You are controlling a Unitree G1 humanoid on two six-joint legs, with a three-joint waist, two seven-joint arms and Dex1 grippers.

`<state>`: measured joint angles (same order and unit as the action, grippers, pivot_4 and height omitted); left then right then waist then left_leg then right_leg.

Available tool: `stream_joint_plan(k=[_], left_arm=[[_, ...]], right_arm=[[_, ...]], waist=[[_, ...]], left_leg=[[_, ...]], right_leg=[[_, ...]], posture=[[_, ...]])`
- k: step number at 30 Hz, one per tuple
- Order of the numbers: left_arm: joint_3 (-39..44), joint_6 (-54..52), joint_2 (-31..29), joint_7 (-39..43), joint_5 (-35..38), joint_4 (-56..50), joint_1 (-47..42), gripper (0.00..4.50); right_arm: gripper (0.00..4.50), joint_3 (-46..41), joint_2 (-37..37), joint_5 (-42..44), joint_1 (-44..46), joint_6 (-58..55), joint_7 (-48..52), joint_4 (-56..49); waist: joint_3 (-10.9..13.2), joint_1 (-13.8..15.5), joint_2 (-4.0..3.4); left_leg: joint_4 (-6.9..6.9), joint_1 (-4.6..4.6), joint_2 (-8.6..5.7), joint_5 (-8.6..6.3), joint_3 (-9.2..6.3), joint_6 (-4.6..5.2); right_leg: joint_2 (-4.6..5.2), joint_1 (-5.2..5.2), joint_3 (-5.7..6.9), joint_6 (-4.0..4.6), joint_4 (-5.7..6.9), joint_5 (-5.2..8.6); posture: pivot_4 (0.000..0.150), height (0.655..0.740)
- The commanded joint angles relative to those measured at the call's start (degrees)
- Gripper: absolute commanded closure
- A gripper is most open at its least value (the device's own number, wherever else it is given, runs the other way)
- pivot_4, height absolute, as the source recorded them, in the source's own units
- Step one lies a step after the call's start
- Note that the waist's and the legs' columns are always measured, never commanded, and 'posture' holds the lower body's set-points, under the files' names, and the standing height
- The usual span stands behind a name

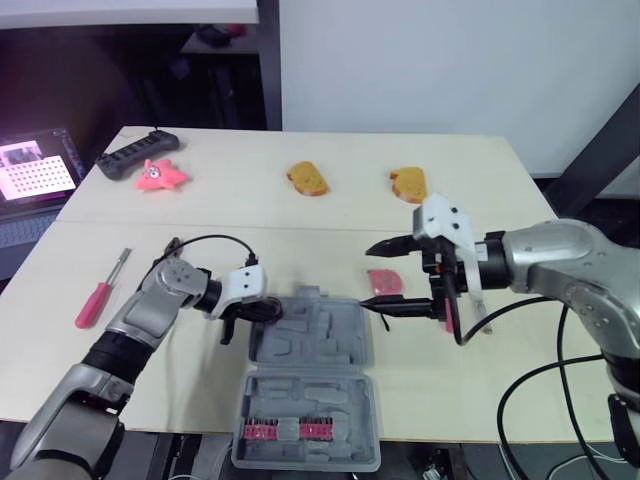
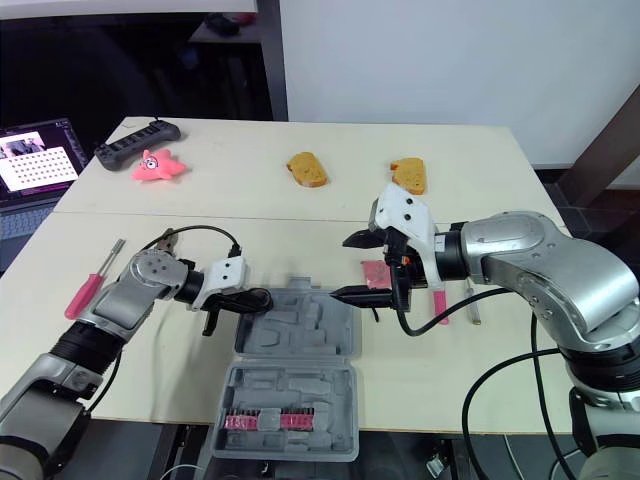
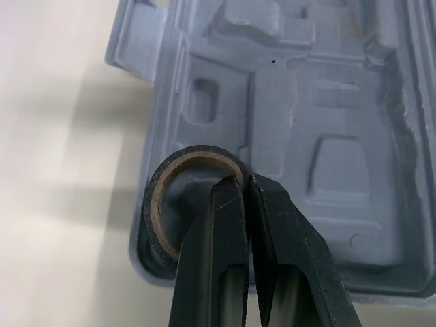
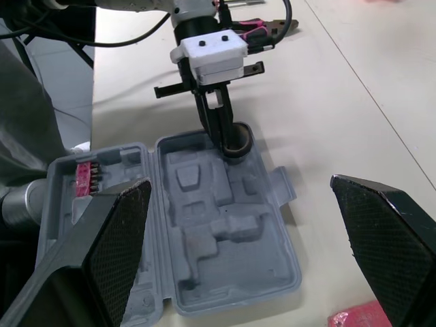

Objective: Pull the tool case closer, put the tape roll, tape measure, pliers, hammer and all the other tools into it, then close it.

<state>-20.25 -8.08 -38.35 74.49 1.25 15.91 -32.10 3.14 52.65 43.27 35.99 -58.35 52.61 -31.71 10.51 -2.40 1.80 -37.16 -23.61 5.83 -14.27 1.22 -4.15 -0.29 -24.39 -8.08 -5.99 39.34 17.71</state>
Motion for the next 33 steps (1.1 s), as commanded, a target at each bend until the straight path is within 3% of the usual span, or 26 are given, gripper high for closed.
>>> stream_joint_plan(k=[1, 8, 11, 14, 15, 21, 26, 31, 33], left_arm=[[-0.1, -0.9, 0.3, 1.4, 0.3, -1.1, -0.2, 4.46], [-0.1, -1.1, 0.4, 1.1, -0.5, 0.4, -0.7, 4.46], [1.2, -2.8, 0.7, 1.2, 0.7, 0.5, -1.8, 3.56], [2.7, -4.3, -0.5, 1.9, 1.8, -0.9, -2.8, 2.33], [3.7, -5.2, -1.6, 2.4, 2.6, -2.1, -3.1, 1.70], [11.9, -15.1, -7.0, 4.5, 11.5, -12.4, -1.3, 1.70], [18.9, -18.6, -8.2, 0.3, 16.3, -18.9, 4.2, 1.70], [33.0, -19.5, -8.5, -8.7, 19.2, -28.5, 21.0, 1.70], [38.5, -17.2, -5.7, -14.7, 18.8, -30.1, 26.0, 1.70]], right_arm=[[0.00, -1.0, 0.5, -0.3, 0.9, 0.9, 0.0, -0.5], [0.00, -1.0, 0.8, -1.0, 0.7, 1.1, 0.1, -0.4], [0.00, -0.8, 0.8, -1.4, 0.8, 1.2, 0.2, -0.1], [0.00, -0.7, 0.7, -1.6, 0.9, 1.3, 0.5, 0.1], [0.00, -0.7, 0.8, -1.6, 0.8, 1.3, 0.7, 0.2], [0.00, -0.8, 1.0, -2.0, 0.3, 2.2, 1.8, 0.5], [0.00, -1.0, 0.3, -3.7, -1.2, 5.9, 1.9, 0.7], [0.00, -6.9, 1.5, -4.9, -13.2, 13.4, 4.0, -0.1], [0.00, -9.2, 2.4, -4.1, -18.6, 12.5, 4.6, 1.3]], waist=[[0.0, 0.0, 0.00], [0.0, 0.0, 0.00], [0.0, 0.0, 0.00], [0.0, 0.0, 0.00], [0.0, 0.0, 0.00], [0.0, -0.1, -0.02], [0.0, -0.1, -0.02], [0.0, -0.2, 0.01], [0.0, 0.0, 0.00]], left_leg=[[0.00, 0.00, 0.00, 0.00, 0.00, 0.00], [0.00, 0.00, 0.00, 0.00, 0.00, 0.00], [0.00, 0.00, 0.00, 0.00, 0.00, 0.00], [0.00, 0.00, 0.00, 0.00, 0.00, 0.00], [-0.01, -0.01, 0.00, 0.00, 0.00, 0.00], [0.03, -0.01, 0.01, 0.00, -0.01, 0.01], [0.00, -0.01, 0.01, 0.00, -0.01, 0.01], [0.04, -0.01, 0.03, -0.06, 0.00, 0.11], [0.05, -0.01, 0.03, -0.10, 0.00, 0.17]], right_leg=[[0.00, 0.00, 0.00, 0.00, 0.00, 0.00], [0.00, 0.00, 0.00, 0.00, 0.00, 0.00], [0.00, 0.00, 0.00, 0.00, 0.01, 0.00], [0.00, 0.00, 0.00, 0.00, 0.01, 0.00], [0.00, 0.00, 0.00, 0.00, 0.01, 0.00], [-0.01, -0.02, 0.01, 0.00, 0.03, 0.00], [0.01, -0.01, 0.01, -0.01, 0.03, 0.00], [0.02, 0.01, 0.00, -0.02, -0.03, 0.00], [0.02, 0.00, 0.01, -0.02, -0.02, 0.02]], posture=[[0.150, 0.7150], [0.150, 0.7150], [0.150, 0.7150], [0.150, 0.7150], [0.150, 0.7150], [0.150, 0.7150], [0.150, 0.7150], [0.150, 0.7150], [0.150, 0.7150]])
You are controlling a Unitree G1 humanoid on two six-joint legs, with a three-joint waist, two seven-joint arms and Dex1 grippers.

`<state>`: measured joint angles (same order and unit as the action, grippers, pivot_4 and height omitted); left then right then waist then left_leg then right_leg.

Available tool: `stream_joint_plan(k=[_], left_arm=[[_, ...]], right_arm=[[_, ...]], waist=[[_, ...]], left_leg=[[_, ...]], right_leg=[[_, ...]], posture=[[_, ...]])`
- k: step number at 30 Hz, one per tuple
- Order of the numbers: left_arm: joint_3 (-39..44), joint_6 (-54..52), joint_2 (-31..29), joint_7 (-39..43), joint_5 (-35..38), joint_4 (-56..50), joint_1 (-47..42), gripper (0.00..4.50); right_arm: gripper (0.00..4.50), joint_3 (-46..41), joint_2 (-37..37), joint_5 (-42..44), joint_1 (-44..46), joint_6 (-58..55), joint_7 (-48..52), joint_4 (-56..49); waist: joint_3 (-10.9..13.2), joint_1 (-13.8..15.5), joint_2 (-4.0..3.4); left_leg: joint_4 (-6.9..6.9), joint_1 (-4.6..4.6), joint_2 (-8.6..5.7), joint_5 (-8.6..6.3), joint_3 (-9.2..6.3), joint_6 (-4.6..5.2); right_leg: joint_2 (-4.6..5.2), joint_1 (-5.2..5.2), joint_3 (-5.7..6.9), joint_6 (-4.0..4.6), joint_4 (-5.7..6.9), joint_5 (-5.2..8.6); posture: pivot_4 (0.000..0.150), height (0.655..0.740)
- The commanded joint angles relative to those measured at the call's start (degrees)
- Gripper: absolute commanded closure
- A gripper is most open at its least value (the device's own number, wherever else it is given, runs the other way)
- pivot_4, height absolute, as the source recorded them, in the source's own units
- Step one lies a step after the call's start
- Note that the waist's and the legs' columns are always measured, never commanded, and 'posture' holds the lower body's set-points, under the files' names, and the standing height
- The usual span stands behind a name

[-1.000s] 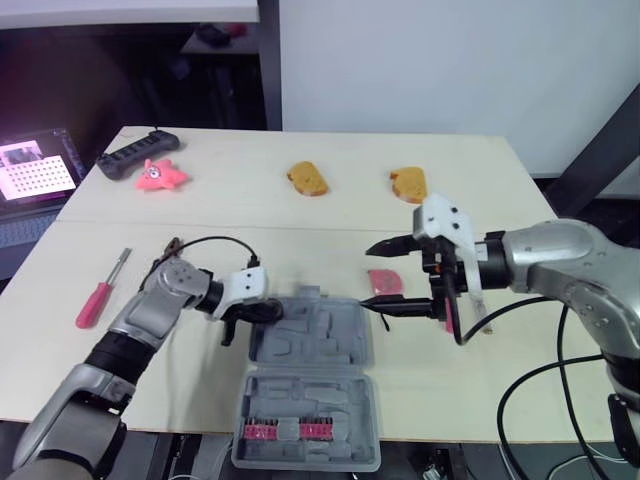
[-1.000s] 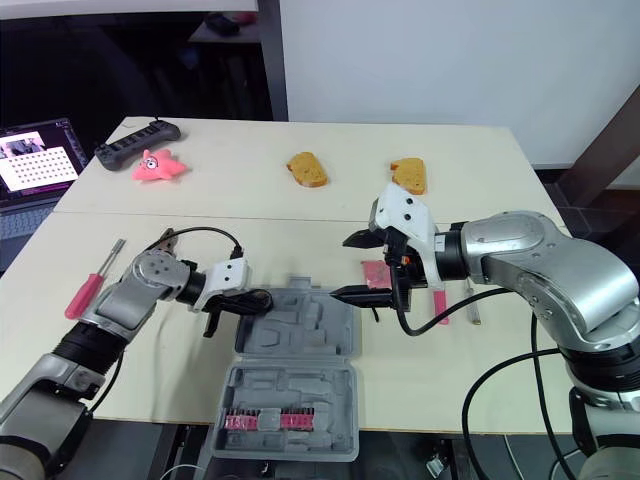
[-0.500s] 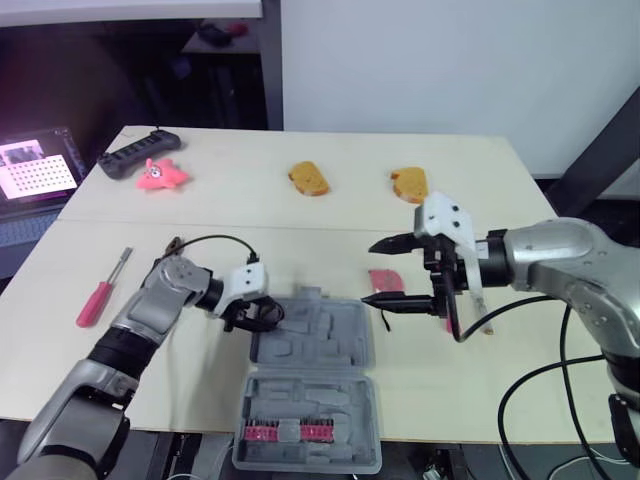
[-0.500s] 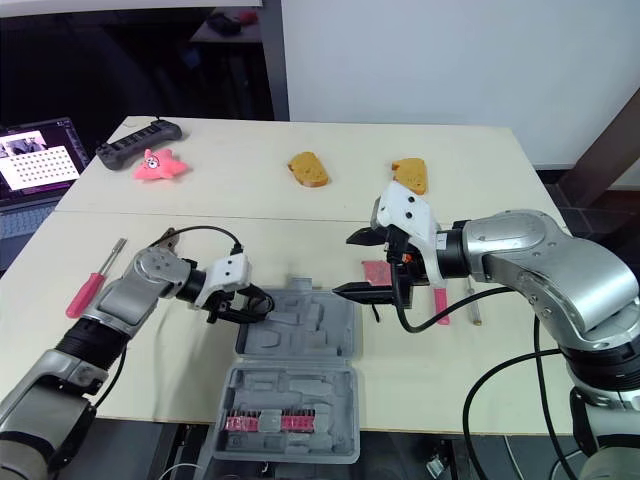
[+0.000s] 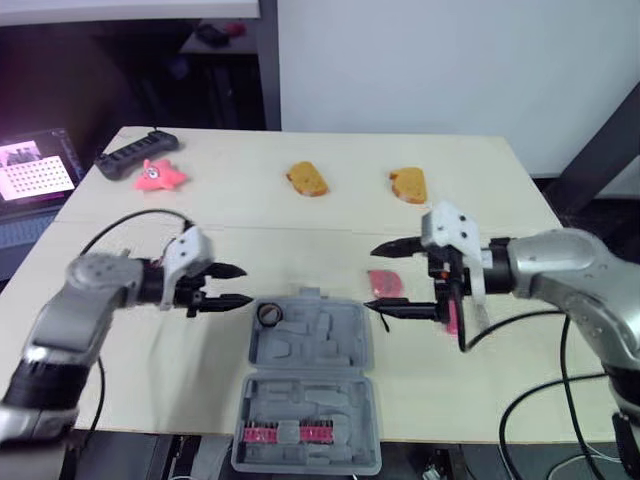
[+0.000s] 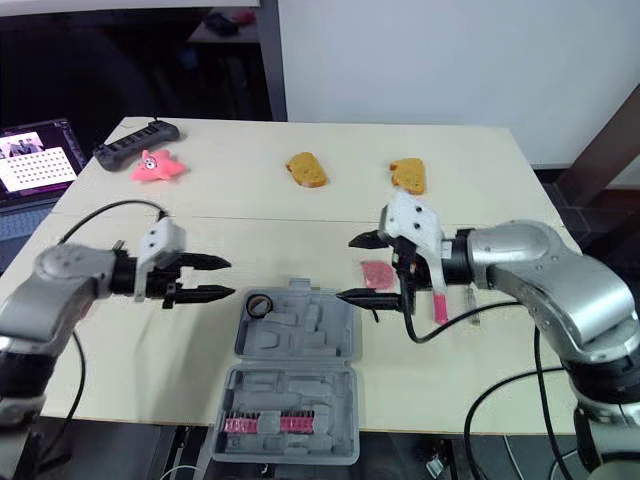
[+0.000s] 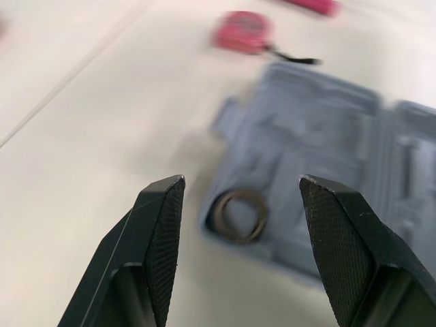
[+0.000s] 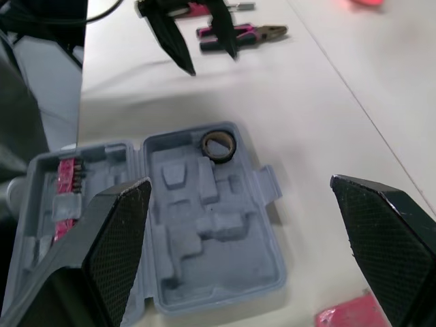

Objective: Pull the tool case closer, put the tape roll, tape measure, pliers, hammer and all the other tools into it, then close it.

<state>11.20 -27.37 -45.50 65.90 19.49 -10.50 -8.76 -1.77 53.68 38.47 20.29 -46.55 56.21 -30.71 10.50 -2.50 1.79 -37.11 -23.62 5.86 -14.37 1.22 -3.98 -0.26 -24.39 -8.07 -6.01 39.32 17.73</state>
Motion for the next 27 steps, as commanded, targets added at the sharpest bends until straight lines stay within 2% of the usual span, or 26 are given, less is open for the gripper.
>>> stream_joint_plan(k=[1, 5, 8, 12, 16, 21, 24, 27], left_arm=[[8.8, 2.2, 1.8, -7.7, 0.4, -4.3, 4.7, 1.70], [15.7, -0.3, 0.2, -3.8, 6.8, -5.3, 12.7, 1.70], [19.7, 2.1, 0.8, -4.2, 7.7, -3.2, 16.6, 1.70], [20.3, 1.7, 0.7, -2.0, 10.8, -4.1, 20.3, 1.70], [16.0, -0.2, 0.1, -2.4, 13.6, -6.9, 16.6, 1.70], [6.9, -0.9, -0.5, -1.3, 13.2, -5.5, 7.3, 1.70], [0.5, 1.5, 0.5, -0.2, 10.5, -1.8, 1.8, 2.53], [-6.2, 5.0, 1.6, 1.6, 6.6, 2.1, -2.9, 2.53]], right_arm=[[0.00, -5.4, 1.6, 1.3, -5.1, 0.1, 0.9, 0.8], [0.00, -12.3, -0.1, 3.7, -14.7, -0.6, 0.2, 2.9], [0.00, -17.1, -2.3, 2.4, -20.7, 2.8, -0.7, 5.0], [0.00, -18.8, -2.9, 1.2, -24.7, 6.3, 0.0, 5.4], [0.00, -17.5, -3.4, 3.5, -22.7, 5.3, -0.9, 2.7], [0.00, -16.0, -2.2, 9.9, -17.0, -0.1, -3.5, -3.3], [0.00, -15.1, -1.9, 12.6, -13.4, -3.0, -6.1, -5.6], [0.00, -14.3, -1.8, 14.6, -10.2, -5.0, -8.3, -6.8]], waist=[[0.0, 0.3, 0.02], [0.0, 0.3, 0.07], [0.0, 0.2, 0.06], [0.0, -0.1, 0.06], [0.0, 0.0, 0.06], [0.0, 0.0, 0.06], [0.0, 0.0, 0.05], [0.0, 0.0, 0.05]], left_leg=[[-0.05, 0.00, 0.00, 0.00, 0.00, 0.00], [-0.15, 0.05, -0.01, 0.01, -0.01, -0.02], [-0.15, 0.11, -0.01, 0.02, -0.01, -0.03], [-0.12, 0.14, -0.02, 0.01, -0.01, -0.03], [-0.11, 0.17, -0.01, 0.02, -0.01, -0.04], [-0.10, 0.17, -0.02, 0.03, -0.02, -0.05], [-0.06, 0.16, -0.02, 0.03, -0.02, -0.05], [-0.07, 0.16, -0.02, 0.03, -0.02, -0.05]], right_leg=[[0.00, 0.00, 0.01, 0.01, 0.04, 0.00], [0.02, 0.15, 0.03, 0.17, 0.01, 0.08], [0.02, 0.19, 0.03, 0.21, 0.01, 0.10], [0.02, 0.20, 0.03, 0.19, 0.00, 0.10], [-0.01, 0.21, 0.02, 0.21, 0.01, 0.09], [0.00, 0.23, 0.02, 0.14, 0.01, 0.07], [-0.02, 0.22, 0.02, 0.03, 0.00, 0.01], [-0.02, 0.21, 0.02, 0.03, 0.00, 0.00]], posture=[[0.150, 0.7150], [0.150, 0.7150], [0.150, 0.7150], [0.150, 0.7150], [0.150, 0.7150], [0.150, 0.7150], [0.150, 0.7150], [0.150, 0.7150]])
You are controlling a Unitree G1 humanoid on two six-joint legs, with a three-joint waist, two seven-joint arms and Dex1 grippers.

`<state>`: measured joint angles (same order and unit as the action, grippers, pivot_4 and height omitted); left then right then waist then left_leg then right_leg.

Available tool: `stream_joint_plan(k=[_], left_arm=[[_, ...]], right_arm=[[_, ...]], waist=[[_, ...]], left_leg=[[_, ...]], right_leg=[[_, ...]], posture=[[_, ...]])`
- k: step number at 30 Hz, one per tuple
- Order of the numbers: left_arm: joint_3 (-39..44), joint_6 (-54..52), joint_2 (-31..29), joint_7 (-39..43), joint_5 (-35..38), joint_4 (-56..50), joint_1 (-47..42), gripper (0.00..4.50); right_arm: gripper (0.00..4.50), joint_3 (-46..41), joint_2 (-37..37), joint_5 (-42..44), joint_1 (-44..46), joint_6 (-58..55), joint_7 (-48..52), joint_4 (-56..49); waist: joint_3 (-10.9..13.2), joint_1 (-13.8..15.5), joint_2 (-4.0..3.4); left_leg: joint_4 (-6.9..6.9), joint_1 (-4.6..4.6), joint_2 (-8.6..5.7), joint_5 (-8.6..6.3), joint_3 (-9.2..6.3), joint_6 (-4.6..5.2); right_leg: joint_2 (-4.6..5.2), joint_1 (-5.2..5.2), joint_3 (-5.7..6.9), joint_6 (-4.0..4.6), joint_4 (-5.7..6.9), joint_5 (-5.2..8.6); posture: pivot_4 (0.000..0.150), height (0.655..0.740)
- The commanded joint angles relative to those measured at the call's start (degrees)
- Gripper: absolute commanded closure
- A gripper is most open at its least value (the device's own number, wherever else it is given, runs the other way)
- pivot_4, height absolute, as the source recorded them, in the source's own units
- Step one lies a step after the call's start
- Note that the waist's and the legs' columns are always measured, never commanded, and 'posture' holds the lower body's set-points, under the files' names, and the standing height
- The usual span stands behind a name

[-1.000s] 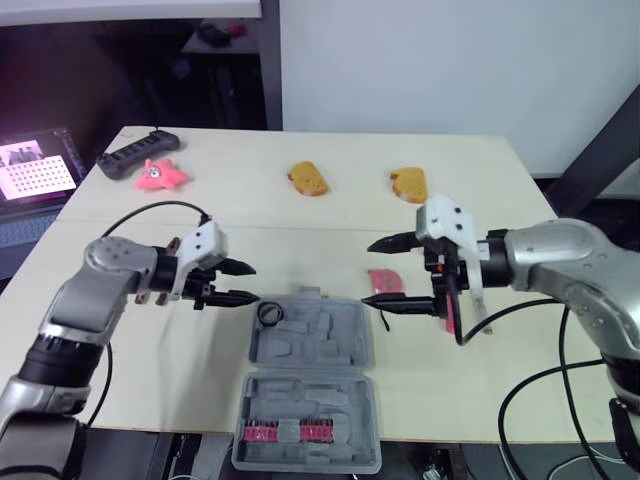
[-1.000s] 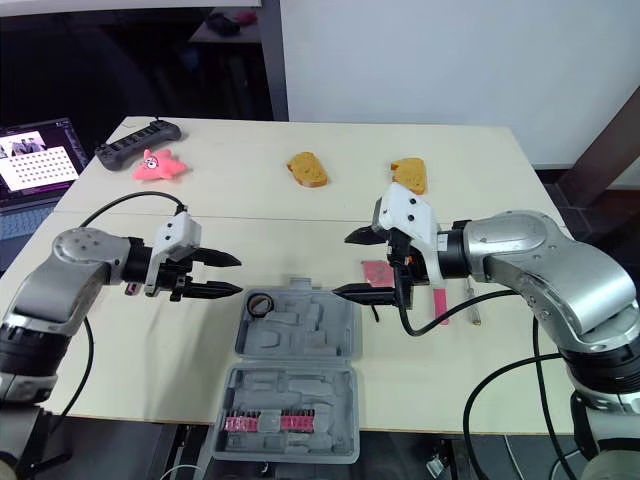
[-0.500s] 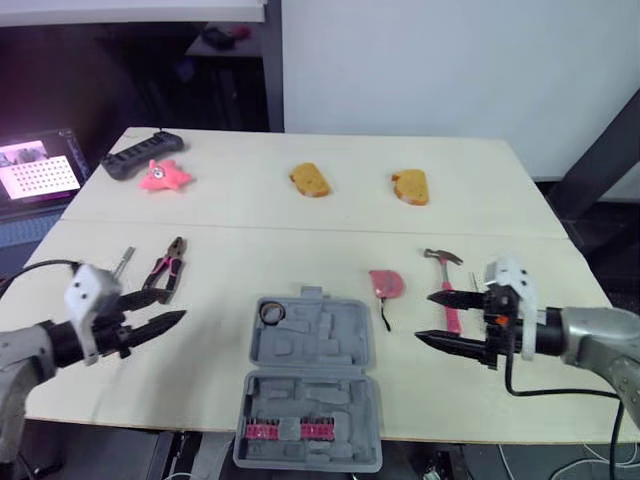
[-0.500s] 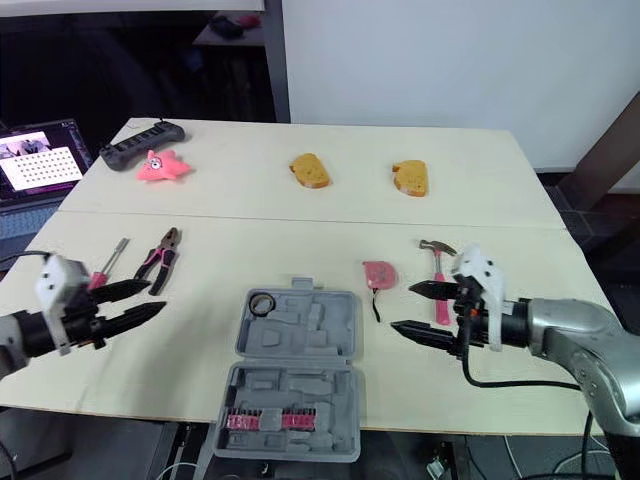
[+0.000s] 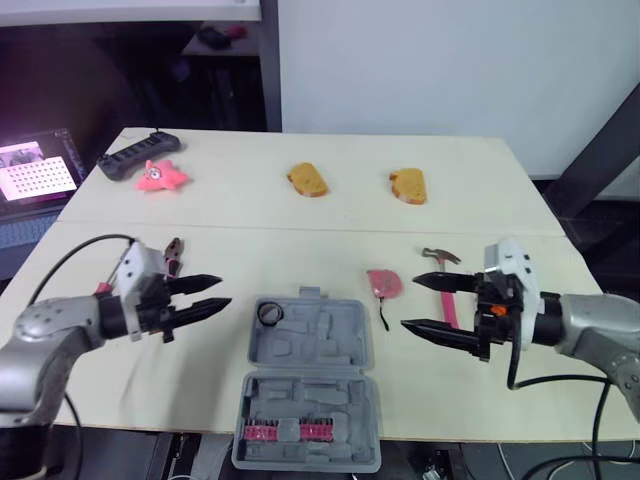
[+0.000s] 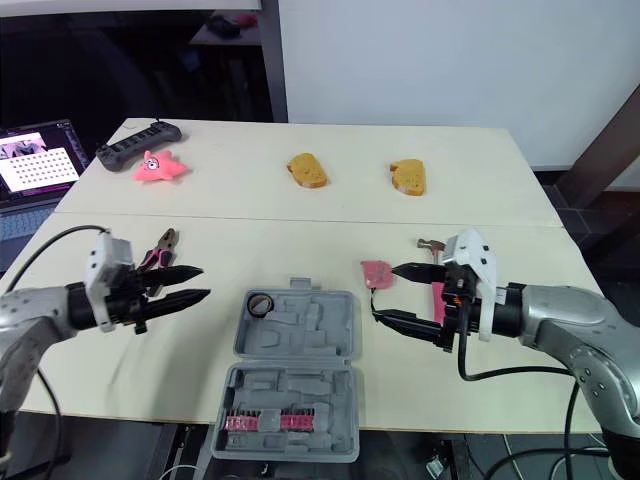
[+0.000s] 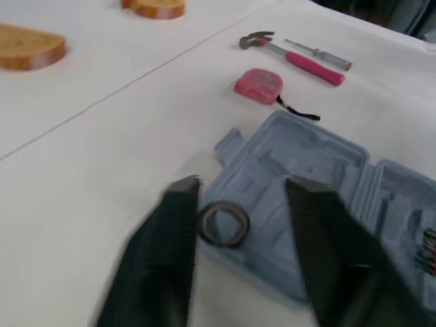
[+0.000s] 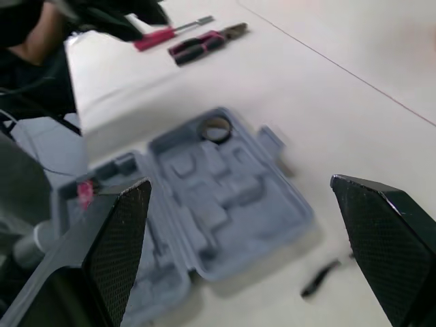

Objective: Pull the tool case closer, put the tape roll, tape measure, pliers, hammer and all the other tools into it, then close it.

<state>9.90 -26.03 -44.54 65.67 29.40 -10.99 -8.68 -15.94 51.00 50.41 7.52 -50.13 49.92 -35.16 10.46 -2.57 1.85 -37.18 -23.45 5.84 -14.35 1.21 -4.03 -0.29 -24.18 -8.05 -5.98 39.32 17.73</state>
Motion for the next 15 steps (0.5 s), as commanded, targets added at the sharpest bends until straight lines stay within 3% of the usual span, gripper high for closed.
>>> stream_joint_plan(k=[1, 8, 15], left_arm=[[-6.6, 4.8, 1.2, 2.2, -4.4, 4.0, -4.5, 2.53], [-17.7, 15.0, 4.5, 5.2, -14.5, 17.7, -13.3, 2.53], [-21.9, 21.0, 8.8, 5.3, -19.6, 28.1, -18.3, 2.53]], right_arm=[[0.00, 0.1, 0.9, 3.2, 3.4, -2.0, -2.7, -2.7], [0.00, 2.9, 1.0, 4.8, 7.5, -4.8, -6.8, -4.4], [0.00, 4.5, 0.6, 4.5, 8.5, -4.8, -9.0, -4.4]], waist=[[0.0, 0.1, 0.00], [0.0, 0.2, -0.02], [0.0, 0.1, -0.02]], left_leg=[[0.00, 0.00, 0.00, 0.00, 0.00, 0.00], [-0.03, -0.03, -0.01, 0.00, 0.00, 0.00], [-0.04, -0.06, 0.00, 0.00, -0.01, 0.01]], right_leg=[[0.00, 0.00, 0.00, 0.00, 0.00, 0.00], [-0.01, 0.00, 0.00, 0.00, 0.01, -0.01], [-0.01, -0.02, -0.01, -0.02, 0.00, -0.01]], posture=[[0.150, 0.7150], [0.150, 0.7150], [0.150, 0.7150]])
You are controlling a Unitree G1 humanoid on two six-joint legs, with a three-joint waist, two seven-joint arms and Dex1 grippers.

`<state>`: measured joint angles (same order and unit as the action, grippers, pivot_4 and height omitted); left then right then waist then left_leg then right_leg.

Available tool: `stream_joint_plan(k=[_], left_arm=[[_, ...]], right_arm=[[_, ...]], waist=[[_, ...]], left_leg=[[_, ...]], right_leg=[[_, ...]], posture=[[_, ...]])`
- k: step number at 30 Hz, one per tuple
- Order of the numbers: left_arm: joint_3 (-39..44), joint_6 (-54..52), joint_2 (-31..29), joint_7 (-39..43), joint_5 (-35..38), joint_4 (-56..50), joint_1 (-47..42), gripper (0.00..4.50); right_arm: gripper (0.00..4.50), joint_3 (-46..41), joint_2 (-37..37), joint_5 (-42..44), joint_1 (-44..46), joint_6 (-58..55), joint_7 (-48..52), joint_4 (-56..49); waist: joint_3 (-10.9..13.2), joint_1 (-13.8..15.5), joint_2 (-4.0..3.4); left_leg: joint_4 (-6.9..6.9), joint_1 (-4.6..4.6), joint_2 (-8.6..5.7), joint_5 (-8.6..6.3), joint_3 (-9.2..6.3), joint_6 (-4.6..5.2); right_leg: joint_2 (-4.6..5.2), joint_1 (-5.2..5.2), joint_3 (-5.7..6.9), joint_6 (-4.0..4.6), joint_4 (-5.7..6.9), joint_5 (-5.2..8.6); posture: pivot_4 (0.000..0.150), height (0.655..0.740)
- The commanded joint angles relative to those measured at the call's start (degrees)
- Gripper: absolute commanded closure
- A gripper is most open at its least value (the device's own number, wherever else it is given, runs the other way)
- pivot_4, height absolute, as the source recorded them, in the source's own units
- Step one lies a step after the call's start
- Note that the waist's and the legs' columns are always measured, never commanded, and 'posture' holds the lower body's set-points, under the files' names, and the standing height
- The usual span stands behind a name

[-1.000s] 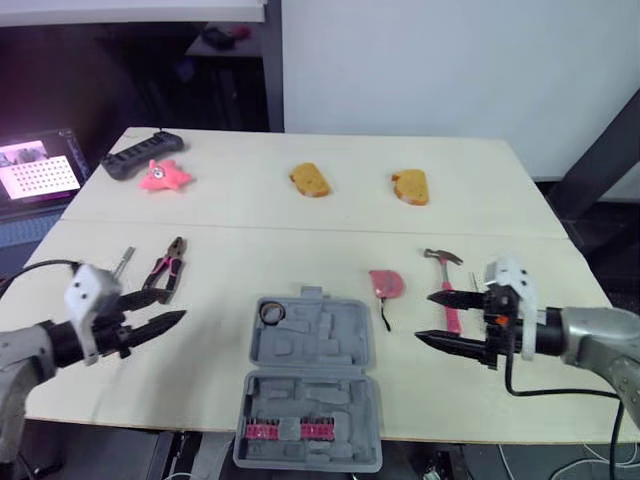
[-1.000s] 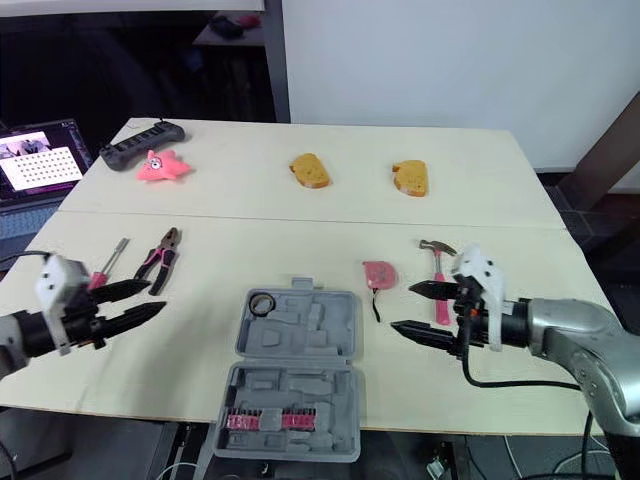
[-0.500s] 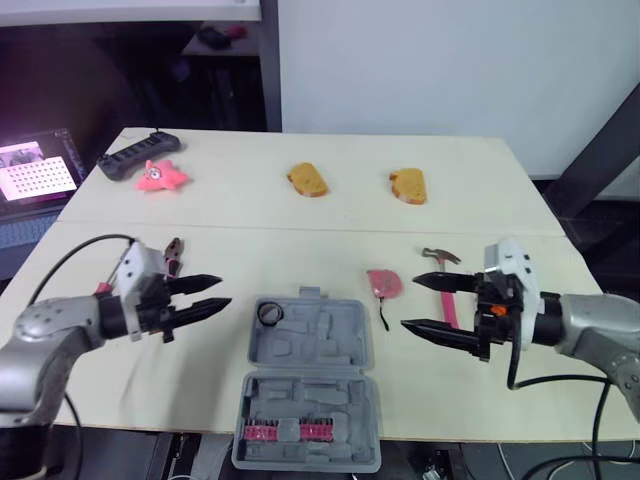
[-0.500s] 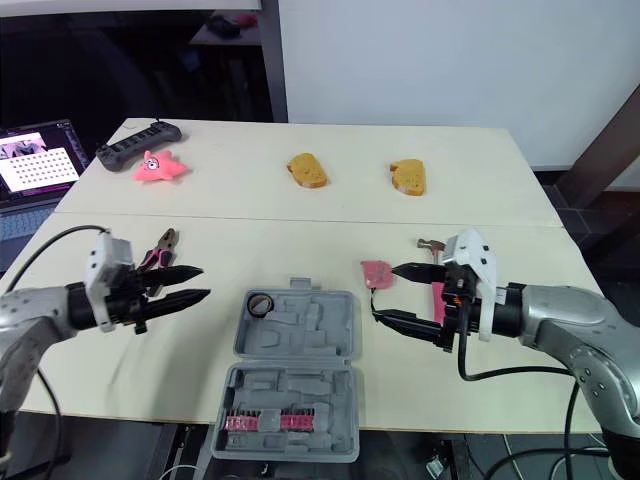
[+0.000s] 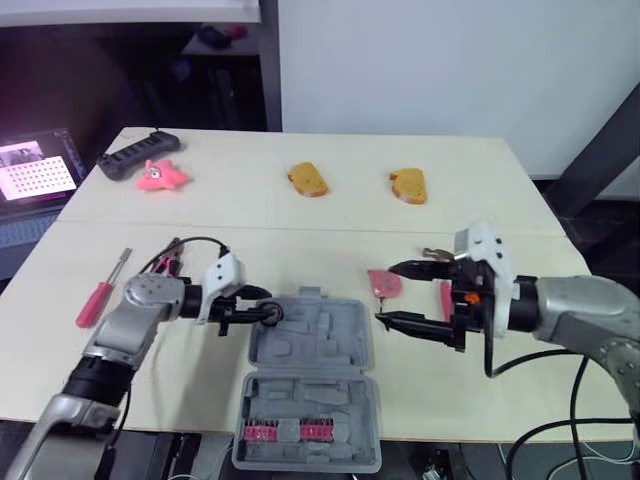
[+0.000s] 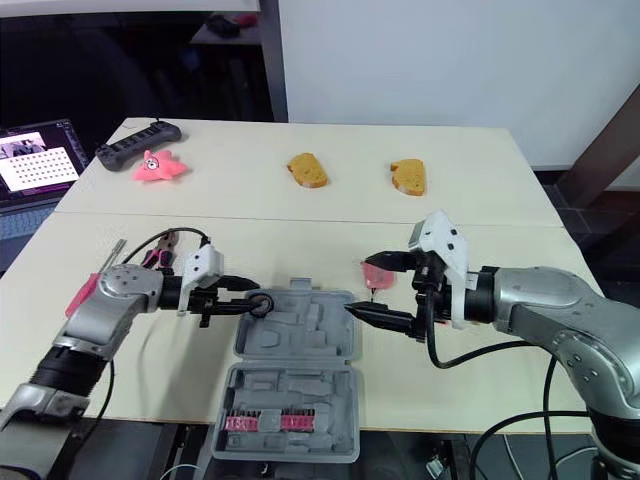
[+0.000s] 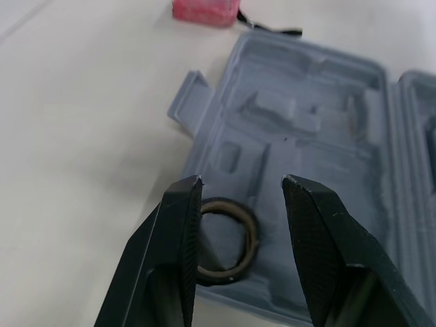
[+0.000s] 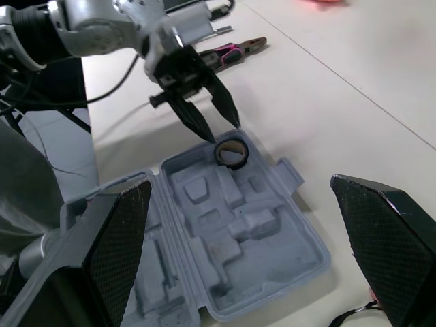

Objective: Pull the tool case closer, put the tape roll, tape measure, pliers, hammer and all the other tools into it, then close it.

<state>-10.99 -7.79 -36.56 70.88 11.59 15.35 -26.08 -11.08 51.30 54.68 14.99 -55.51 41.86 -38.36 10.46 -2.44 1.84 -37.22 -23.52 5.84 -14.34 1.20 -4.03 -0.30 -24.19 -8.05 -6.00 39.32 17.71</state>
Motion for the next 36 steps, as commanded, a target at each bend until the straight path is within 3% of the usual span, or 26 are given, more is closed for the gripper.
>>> stream_joint_plan(k=[1, 10, 19, 28, 33, 36], left_arm=[[-1.4, 3.3, 1.3, -0.1, -2.4, 2.6, -1.1, 2.53], [-2.2, 5.8, 2.2, -0.6, -5.9, 7.8, -0.9, 2.53], [-2.5, 0.5, 3.5, 0.8, -5.7, 9.8, -1.4, 2.53], [7.9, -7.5, -0.1, 4.0, 6.9, -1.7, 1.1, 2.53], [19.8, -6.3, -6.6, 2.8, 11.5, -4.1, 11.2, 0.24], [27.0, -4.7, -8.9, 1.4, 13.3, -5.3, 19.1, 0.05]], right_arm=[[0.00, -0.3, 0.0, 0.2, 1.2, 0.7, -1.3, -0.9], [0.00, 0.5, 0.5, 0.0, 2.1, 1.1, -1.3, 0.0], [0.00, 1.7, 0.9, -1.1, 2.6, 1.5, -0.1, 0.4], [0.00, -1.2, 1.7, -0.2, -1.2, 1.0, 1.9, 4.1], [0.00, -7.0, 2.5, -7.1, -12.7, 8.5, 5.7, 8.9], [0.00, -10.9, 0.7, -10.8, -19.7, 15.1, 8.8, 13.2]], waist=[[0.0, 0.0, -0.01], [0.0, 0.0, -0.01], [0.0, 0.0, -0.07], [0.0, 0.0, -0.04], [0.0, -0.3, -0.06], [0.0, -0.1, -0.05]], left_leg=[[0.00, 0.00, 0.00, 0.00, 0.00, 0.00], [0.00, 0.00, 0.00, 0.00, -0.01, 0.00], [-0.01, 0.02, 0.00, 0.00, -0.01, 0.00], [0.01, 0.01, 0.01, 0.00, -0.02, 0.00], [0.03, 0.03, 0.02, 0.00, -0.02, 0.01], [0.02, 0.04, 0.02, -0.01, -0.02, 0.02]], right_leg=[[0.00, 0.00, 0.00, 0.00, 0.00, 0.00], [0.00, 0.00, 0.00, -0.01, 0.01, -0.01], [0.00, 0.03, 0.00, -0.01, 0.03, -0.01], [0.00, 0.02, 0.01, -0.01, 0.03, -0.01], [0.00, 0.01, 0.01, -0.01, 0.02, 0.00], [0.00, 0.01, 0.01, -0.01, 0.03, 0.00]], posture=[[0.150, 0.7150], [0.150, 0.7150], [0.150, 0.7150], [0.150, 0.7150], [0.150, 0.7150], [0.150, 0.7150]])
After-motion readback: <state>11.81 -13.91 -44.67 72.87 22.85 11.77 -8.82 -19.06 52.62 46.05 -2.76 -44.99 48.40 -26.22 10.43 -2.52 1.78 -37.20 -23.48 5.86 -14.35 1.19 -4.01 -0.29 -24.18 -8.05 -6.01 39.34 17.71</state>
